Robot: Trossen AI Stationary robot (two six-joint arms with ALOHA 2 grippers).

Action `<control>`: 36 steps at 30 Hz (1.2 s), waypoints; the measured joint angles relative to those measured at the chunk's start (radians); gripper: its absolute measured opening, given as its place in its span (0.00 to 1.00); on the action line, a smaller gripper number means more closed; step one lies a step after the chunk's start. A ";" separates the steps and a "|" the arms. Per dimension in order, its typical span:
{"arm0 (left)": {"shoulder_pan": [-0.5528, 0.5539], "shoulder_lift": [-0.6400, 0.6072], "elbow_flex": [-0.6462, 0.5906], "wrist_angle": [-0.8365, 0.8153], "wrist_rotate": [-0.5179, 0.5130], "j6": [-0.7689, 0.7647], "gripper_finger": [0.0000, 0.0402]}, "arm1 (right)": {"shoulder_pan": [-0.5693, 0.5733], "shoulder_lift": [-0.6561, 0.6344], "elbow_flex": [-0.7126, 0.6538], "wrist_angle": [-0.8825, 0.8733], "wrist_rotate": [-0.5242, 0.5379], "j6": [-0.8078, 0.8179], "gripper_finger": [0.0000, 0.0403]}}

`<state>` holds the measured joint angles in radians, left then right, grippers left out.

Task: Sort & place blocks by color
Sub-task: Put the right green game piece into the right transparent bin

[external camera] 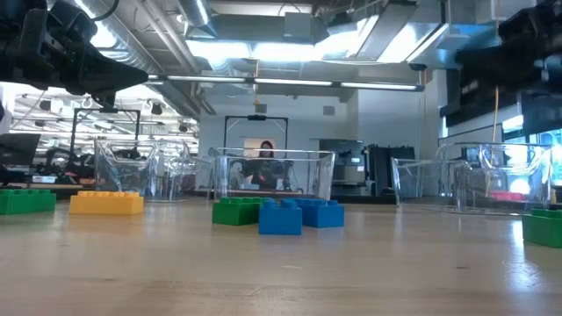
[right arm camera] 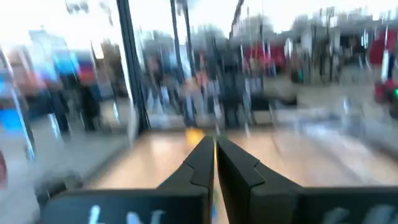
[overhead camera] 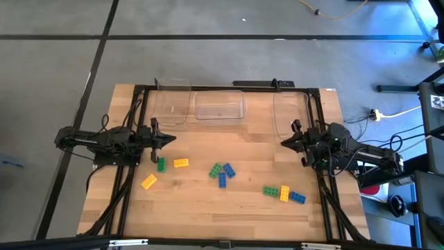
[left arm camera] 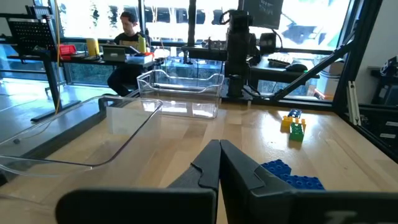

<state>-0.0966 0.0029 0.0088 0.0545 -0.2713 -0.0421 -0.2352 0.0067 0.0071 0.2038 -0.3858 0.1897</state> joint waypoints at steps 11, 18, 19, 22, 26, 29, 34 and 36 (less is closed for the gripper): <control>0.000 0.000 0.000 0.000 0.000 0.000 0.00 | 0.001 -0.001 0.000 0.793 0.313 0.411 0.06; 0.000 0.000 0.000 0.000 0.000 0.000 0.00 | 0.001 0.093 0.110 0.731 0.381 0.412 0.06; 0.000 0.000 0.000 0.000 0.000 0.000 0.00 | 0.001 0.131 0.148 0.728 0.343 0.403 0.06; 0.000 0.000 0.000 0.000 0.000 0.000 0.00 | 0.001 0.264 0.296 0.663 0.210 0.379 0.06; 0.000 0.000 0.000 0.000 0.000 0.000 0.00 | 0.001 0.455 0.499 0.424 0.053 0.364 0.06; 0.000 0.000 0.000 0.000 0.000 0.000 0.00 | 0.001 0.579 0.624 0.237 -0.054 0.274 0.06; 0.000 0.000 0.000 0.000 0.000 0.000 0.00 | 0.001 0.739 0.767 0.173 0.000 0.261 0.06; 0.000 0.000 0.000 0.000 0.000 0.000 0.00 | -0.005 0.791 0.823 0.116 0.000 0.337 0.06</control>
<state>-0.0967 0.0029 0.0087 0.0544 -0.2712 -0.0422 -0.2401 0.7979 0.8299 0.3197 -0.3857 0.5267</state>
